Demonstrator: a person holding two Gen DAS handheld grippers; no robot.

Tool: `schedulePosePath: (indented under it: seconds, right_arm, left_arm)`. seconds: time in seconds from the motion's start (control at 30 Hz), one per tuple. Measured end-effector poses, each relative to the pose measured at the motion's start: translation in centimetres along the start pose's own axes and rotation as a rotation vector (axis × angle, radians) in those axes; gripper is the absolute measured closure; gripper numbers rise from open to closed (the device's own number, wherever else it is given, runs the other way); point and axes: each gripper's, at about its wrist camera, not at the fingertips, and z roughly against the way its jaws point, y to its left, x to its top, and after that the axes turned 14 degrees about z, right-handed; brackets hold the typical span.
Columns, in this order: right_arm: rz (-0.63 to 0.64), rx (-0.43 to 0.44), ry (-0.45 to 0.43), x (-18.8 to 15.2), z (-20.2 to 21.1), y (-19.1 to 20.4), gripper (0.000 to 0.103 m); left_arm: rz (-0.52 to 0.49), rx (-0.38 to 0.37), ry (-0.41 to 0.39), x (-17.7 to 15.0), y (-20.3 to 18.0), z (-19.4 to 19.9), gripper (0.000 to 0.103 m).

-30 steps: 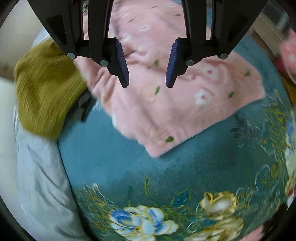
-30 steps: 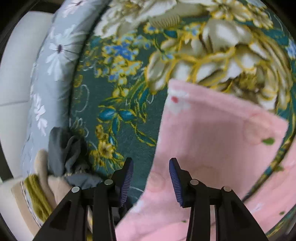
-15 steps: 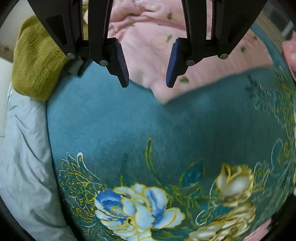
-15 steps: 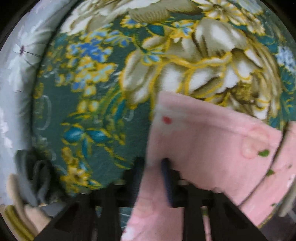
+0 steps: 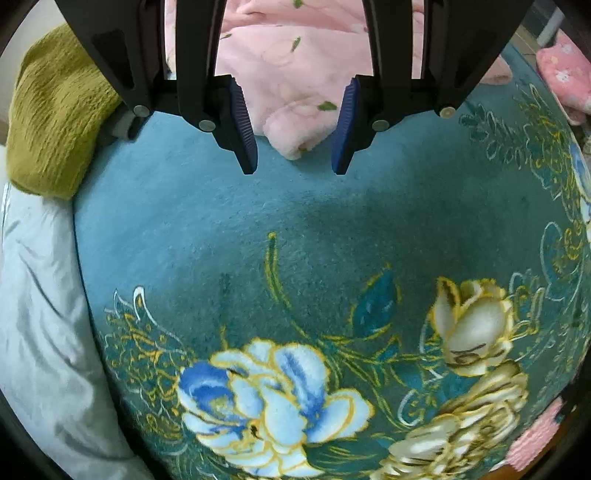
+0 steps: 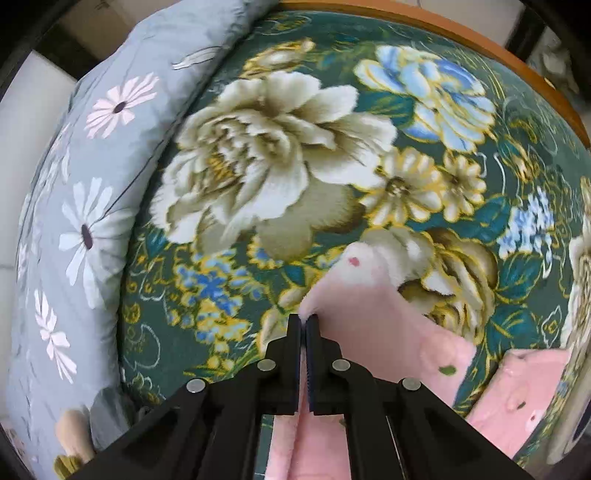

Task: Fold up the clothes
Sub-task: 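Grasp the pink garment edge with the left gripper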

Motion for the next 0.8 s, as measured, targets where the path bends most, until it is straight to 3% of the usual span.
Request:
schedulePosePath:
  seconds: [0.1, 0.23, 0.33, 0.53, 0.6, 0.73, 0.77, 0.8]
  right_arm:
    - [0.007, -0.004, 0.009, -0.1, 0.4, 0.2, 0.1]
    - [0.023, -0.008, 0.017, 0.0, 0.7, 0.1, 0.1]
    - [0.036, -0.016, 0.023, 0.0, 1.1, 0.0, 0.1]
    - [0.037, -0.037, 0.03, -0.3, 2.1, -0.6, 0.1]
    - [0.029, -0.039, 0.032, -0.4, 2.2, -0.7, 0.1]
    - [0.037, -0.045, 0.033, -0.8, 2.2, -0.1, 0.1]
    - [0.042, -0.048, 0.034, -0.9, 2.2, 0.2, 0.1]
    - [0.048, -0.05, 0.036, -0.9, 2.2, 0.4, 0.1]
  left_arm:
    - [-0.044, 0.006, 0.028, 0.2, -0.4, -1.1, 0.05]
    - [-0.096, 0.005, 0.085, 0.1, -0.5, -2.9, 0.05]
    - [-0.132, -0.073, 0.191, -0.2, -0.5, -4.1, 0.05]
    - [-0.402, -0.158, 0.37, -1.8, -1.1, -4.4, 0.051]
    - [-0.481, -0.14, 0.378, -2.3, -1.0, -4.4, 0.052]
    - [-0.659, -0.088, 0.285, -4.2, -2.3, -4.1, 0.053]
    - [-0.681, -0.098, 0.272, -4.7, -2.6, -4.1, 0.057]
    - [-0.703, -0.106, 0.257, -5.1, -2.9, -4.0, 0.073]
